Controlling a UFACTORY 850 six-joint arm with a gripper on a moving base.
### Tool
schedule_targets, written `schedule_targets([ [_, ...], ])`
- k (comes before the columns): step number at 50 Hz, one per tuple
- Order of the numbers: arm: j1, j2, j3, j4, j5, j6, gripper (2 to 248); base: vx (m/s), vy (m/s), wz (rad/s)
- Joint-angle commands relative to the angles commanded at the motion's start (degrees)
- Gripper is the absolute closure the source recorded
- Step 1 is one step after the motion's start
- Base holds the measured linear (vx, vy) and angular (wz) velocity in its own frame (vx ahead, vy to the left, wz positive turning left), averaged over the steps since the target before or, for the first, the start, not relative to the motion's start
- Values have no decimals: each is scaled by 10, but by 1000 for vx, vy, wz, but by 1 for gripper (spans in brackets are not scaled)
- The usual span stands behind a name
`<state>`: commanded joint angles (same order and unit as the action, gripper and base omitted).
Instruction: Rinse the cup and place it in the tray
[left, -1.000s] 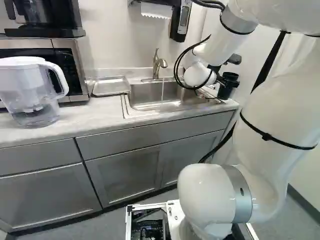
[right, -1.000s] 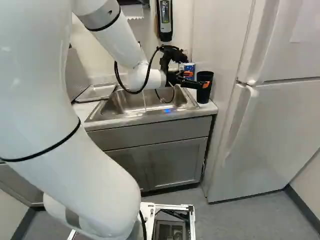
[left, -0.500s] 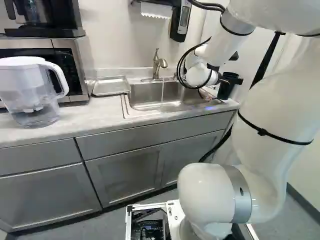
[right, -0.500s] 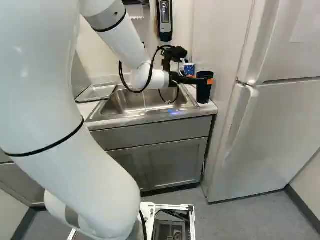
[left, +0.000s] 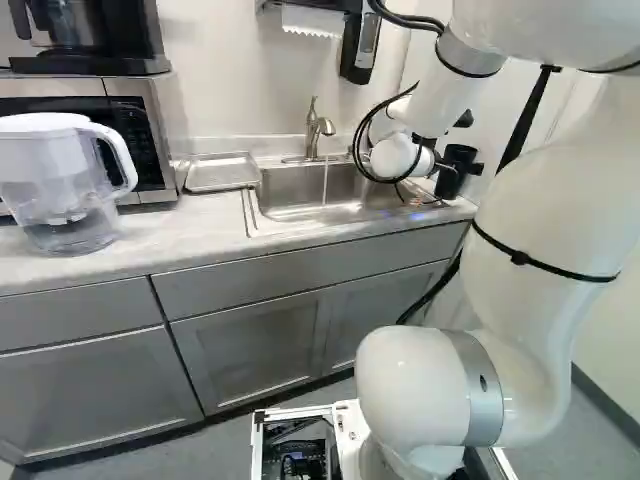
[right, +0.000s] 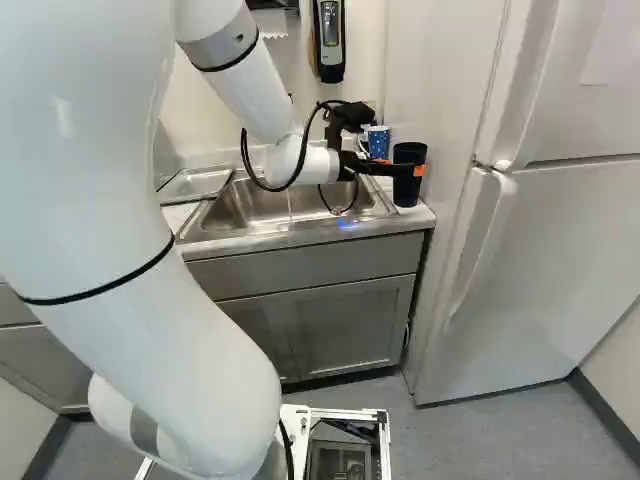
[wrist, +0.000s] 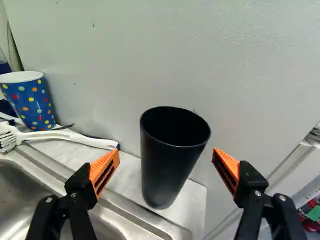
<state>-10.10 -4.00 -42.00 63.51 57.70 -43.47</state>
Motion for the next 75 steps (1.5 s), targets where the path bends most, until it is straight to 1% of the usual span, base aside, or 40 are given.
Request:
schedule_targets([
  [15,-2,-20,2,0,6,0,3,0,0,0],
  [37,-1,-24,-3,2,17,0,3,0,0,0],
  [59,-1,-25,-5,21,45,0,3,0,0,0],
  [75,0,-41,-22,30,54,0,3,0,0,0],
])
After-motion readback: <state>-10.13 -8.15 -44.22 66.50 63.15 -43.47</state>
